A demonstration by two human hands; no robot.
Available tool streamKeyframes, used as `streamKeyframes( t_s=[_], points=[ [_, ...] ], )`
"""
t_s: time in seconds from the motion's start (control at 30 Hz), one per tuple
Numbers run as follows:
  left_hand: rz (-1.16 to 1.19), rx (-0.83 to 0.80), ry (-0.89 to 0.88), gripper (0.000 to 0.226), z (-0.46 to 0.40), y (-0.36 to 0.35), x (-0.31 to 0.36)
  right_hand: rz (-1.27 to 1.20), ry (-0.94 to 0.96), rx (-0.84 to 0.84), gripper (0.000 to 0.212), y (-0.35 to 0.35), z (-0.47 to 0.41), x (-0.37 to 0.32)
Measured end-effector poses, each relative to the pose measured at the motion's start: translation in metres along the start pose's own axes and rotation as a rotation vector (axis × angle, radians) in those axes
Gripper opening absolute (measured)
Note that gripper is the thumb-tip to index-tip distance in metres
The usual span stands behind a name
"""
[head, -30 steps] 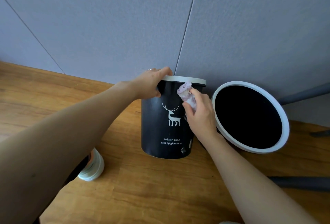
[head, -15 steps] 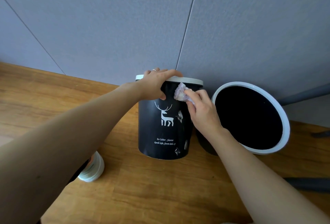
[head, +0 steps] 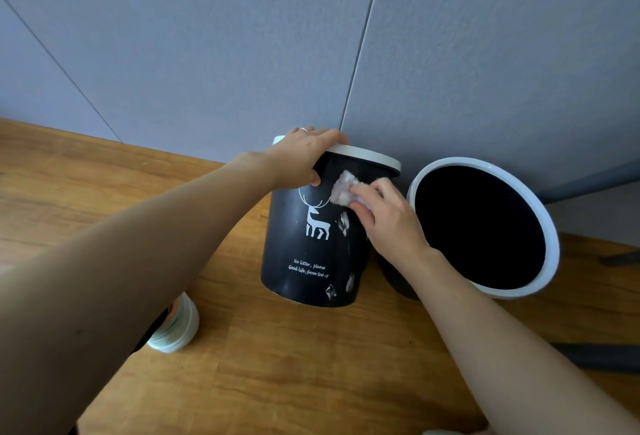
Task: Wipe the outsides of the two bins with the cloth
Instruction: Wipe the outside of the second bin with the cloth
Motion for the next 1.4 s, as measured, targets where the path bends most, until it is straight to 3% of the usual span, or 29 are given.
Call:
streamKeyframes(
  t_s=[0.13,0.3,0.43,0.6,0.8,1.03,1.3,1.4],
  points=[
    [0.065,0.005,0.026,0.071,0.001,0.001,-0.003,0.035,0.09,-0.102,0.018,-0.007,0.013,-0.009],
    [0.066,0.006,0.003,0.074,0.002,0.0,-0.001,0.045,-0.003,0.051,0.02,0.014,-0.021,0.001],
    [0.103,0.02,0.022,0.075,0.003,0.0,-0.005,0.027,0.002,0.053,0.02,0.015,-0.025,0.0],
    [0.083,-0.003,0.035,0.075,0.003,-0.002,-0.005,-0.009,0.048,-0.061,0.023,-0.004,0.005,-0.005],
    [-0.023,-0.027,0.01,0.076,0.004,-0.002,-0.007,0.041,0.204,-0.216,0.01,-0.018,0.053,-0.019],
    [-0.034,0.014,0.021,0.076,0.005,-0.005,-0.01,0.035,-0.055,0.019,0.022,0.002,-0.003,-0.002],
    [-0.049,0.027,0.029,0.077,0.007,-0.005,-0.014,0.059,0.203,-0.27,0.015,-0.033,0.076,-0.021],
    [-0.051,0.026,0.028,0.077,0.007,-0.005,-0.013,0.048,0.144,-0.194,0.016,-0.027,0.062,-0.013]
  ],
)
Point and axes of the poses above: each hand's wrist, its own z-axis away from the middle knuckle, its own y-axis out of the back of the hand, x = y × z, the point moved 5 cm from there along -z, towards the middle knuckle, and after that the axes turned 3 degrees about -y, right-handed, at the moved point
